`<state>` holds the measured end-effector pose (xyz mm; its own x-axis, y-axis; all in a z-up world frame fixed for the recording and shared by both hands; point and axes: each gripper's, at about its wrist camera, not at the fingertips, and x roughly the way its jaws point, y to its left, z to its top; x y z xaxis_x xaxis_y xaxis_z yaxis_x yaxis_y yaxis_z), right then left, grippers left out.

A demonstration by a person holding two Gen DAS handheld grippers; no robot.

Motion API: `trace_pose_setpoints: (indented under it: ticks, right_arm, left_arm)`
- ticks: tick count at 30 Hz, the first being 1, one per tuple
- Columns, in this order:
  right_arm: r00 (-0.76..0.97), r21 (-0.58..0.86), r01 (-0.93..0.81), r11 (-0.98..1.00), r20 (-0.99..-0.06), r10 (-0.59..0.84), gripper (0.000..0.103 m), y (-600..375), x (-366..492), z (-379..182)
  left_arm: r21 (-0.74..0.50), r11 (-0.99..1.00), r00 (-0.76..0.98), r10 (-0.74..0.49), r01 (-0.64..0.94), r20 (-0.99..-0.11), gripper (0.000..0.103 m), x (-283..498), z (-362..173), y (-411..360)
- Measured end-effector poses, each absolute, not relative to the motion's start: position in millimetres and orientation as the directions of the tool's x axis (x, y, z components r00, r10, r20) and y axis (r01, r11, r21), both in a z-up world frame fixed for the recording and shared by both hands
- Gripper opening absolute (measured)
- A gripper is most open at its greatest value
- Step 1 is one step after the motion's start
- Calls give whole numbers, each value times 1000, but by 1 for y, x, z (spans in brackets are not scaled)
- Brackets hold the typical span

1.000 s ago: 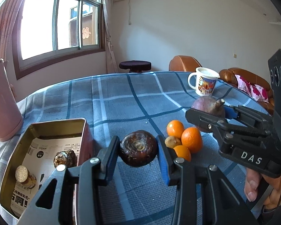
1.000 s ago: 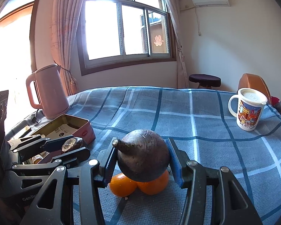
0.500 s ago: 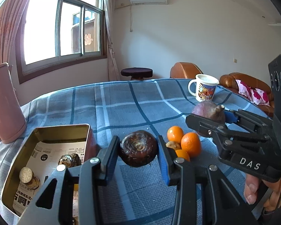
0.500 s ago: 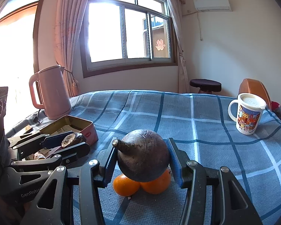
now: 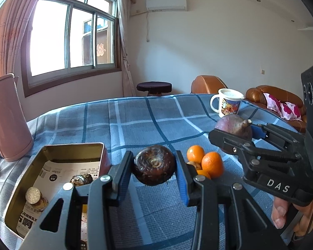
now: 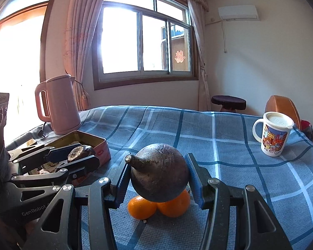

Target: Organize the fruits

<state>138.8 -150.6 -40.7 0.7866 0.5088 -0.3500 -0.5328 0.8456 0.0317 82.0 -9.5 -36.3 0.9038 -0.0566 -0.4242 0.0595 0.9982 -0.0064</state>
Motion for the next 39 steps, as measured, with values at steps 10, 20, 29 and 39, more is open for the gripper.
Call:
trace_pose_setpoints:
  ticks: [10,20,29,39]
  right_arm:
    - [789,22,-545,838,-324,522,52,-152,133,-39]
    - [795,11,-549,836,-301,526,52,-153,128,-37]
    - [801,6,-548,837,-286,526,52,-154,126,-37]
    - [800,1,-551,835,-286,528,52,-152,124,-37]
  left_arm:
    - [-8,999,917,-45,46,-396,41,76,-34,-8]
    - [-5,999,926,-39,40,-375,41,73,-33,-8]
    - [1,999,935,-33,36,-353,41,69,-32,-9]
    - [-3,999,938,-35,36,-344,41,67,-31,-8]
